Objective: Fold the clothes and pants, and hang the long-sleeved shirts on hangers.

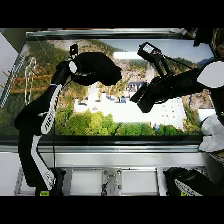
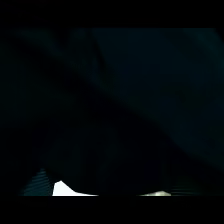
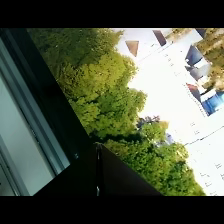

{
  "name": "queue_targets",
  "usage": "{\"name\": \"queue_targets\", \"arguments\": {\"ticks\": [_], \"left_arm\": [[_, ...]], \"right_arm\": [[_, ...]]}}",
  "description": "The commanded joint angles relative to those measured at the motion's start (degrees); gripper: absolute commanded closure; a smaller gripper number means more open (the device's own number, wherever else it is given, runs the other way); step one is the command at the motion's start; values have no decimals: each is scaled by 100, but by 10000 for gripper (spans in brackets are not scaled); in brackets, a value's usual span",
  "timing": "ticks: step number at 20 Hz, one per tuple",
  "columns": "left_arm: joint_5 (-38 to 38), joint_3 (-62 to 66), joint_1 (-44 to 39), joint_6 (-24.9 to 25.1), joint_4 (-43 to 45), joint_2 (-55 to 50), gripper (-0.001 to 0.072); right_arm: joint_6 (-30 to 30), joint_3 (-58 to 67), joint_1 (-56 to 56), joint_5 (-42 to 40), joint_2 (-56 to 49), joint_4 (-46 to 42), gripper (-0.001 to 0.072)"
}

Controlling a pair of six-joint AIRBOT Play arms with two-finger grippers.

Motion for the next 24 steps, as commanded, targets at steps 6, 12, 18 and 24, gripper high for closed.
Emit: {"name": "queue_targets", "arguments": {"ticks": [6, 12, 18, 24], "left_arm": [[-695, 719, 168, -221, 22, -190, 697], [-809, -1102, 76, 522, 72, 1976, 697], [-728, -3683, -802, 625, 59, 4476, 697], [-544, -4721, -2063, 308, 11, 5718, 697]], "right_arm": [[0, 0, 4, 2, -2, 2, 701], [0, 0, 4, 0, -2, 2, 701], [0, 0, 4, 15, -4, 664, 701], [-11, 2, -42, 168, 76, 321, 702]]}}
